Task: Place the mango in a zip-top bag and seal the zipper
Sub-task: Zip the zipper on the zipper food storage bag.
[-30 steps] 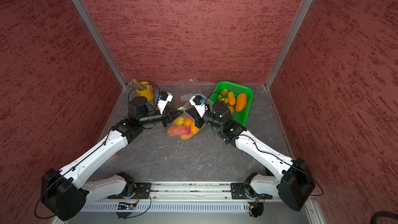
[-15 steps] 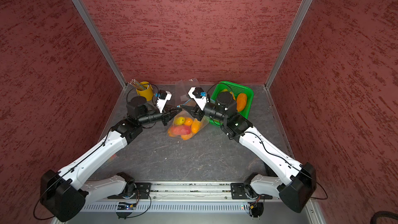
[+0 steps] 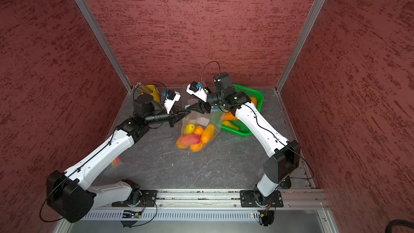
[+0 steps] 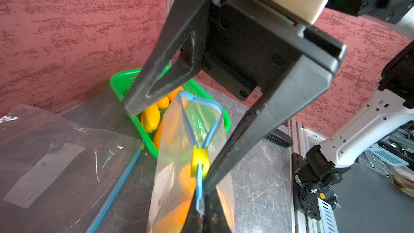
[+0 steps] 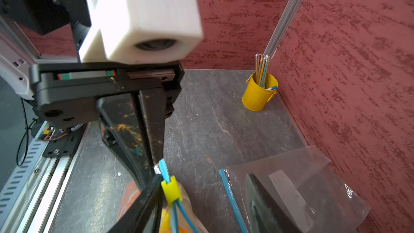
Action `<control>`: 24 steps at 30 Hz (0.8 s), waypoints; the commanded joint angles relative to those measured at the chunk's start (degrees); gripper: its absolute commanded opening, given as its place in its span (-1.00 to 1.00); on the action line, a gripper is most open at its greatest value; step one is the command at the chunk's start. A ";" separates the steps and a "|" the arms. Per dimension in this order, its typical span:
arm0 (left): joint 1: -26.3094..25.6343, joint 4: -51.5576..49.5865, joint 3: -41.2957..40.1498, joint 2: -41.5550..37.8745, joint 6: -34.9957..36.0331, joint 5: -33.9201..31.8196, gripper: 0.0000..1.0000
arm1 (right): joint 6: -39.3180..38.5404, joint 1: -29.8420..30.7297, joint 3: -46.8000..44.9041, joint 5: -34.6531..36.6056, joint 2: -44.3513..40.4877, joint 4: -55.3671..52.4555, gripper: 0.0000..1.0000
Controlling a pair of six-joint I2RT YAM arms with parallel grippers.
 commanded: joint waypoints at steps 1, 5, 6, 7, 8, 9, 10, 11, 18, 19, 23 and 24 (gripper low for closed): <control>1.14 1.72 2.90 -0.08 2.16 3.37 -1.00 | -2.80 -0.77 1.28 -5.16 -0.10 -5.12 -0.06; 1.73 1.23 3.33 0.28 2.80 3.95 -1.00 | -3.02 -1.08 1.43 -7.24 0.71 -5.43 -0.14; 1.87 1.08 3.40 0.36 2.90 4.00 -1.00 | -3.12 -1.08 1.44 -7.68 1.00 -5.58 -0.17; 1.86 0.93 3.47 0.44 3.08 4.03 -1.00 | -2.91 -1.10 1.38 -8.11 1.32 -5.43 -0.22; 1.94 0.50 3.63 0.54 3.31 4.06 -1.00 | -2.33 -1.08 1.24 -8.71 1.68 -4.93 -0.22; 1.95 0.21 3.59 0.54 3.59 4.06 -1.00 | -1.65 -1.04 1.23 -9.73 2.01 -4.35 -0.22; 2.08 0.18 3.47 0.54 3.81 4.04 -1.00 | -1.00 -1.08 1.23 -11.43 2.43 -3.76 -0.22; 2.25 0.10 3.39 0.61 3.79 4.04 -1.00 | -0.56 -1.08 1.36 -13.01 2.83 -3.36 -0.24; 2.87 -0.43 3.30 0.63 4.03 4.16 -1.00 | 4.55 -1.08 0.27 -16.42 2.89 2.08 -0.39; 3.04 -0.41 3.24 0.56 3.99 4.22 -1.00 | 5.09 -1.08 0.27 -16.80 2.61 2.68 -0.39; 3.70 0.06 2.81 0.29 3.47 4.24 -1.00 | 7.23 -1.08 -0.38 -16.86 0.82 5.05 -0.39; 3.90 0.19 2.68 0.28 3.20 4.29 -1.00 | 7.66 -1.08 -0.57 -16.62 0.54 5.57 -0.40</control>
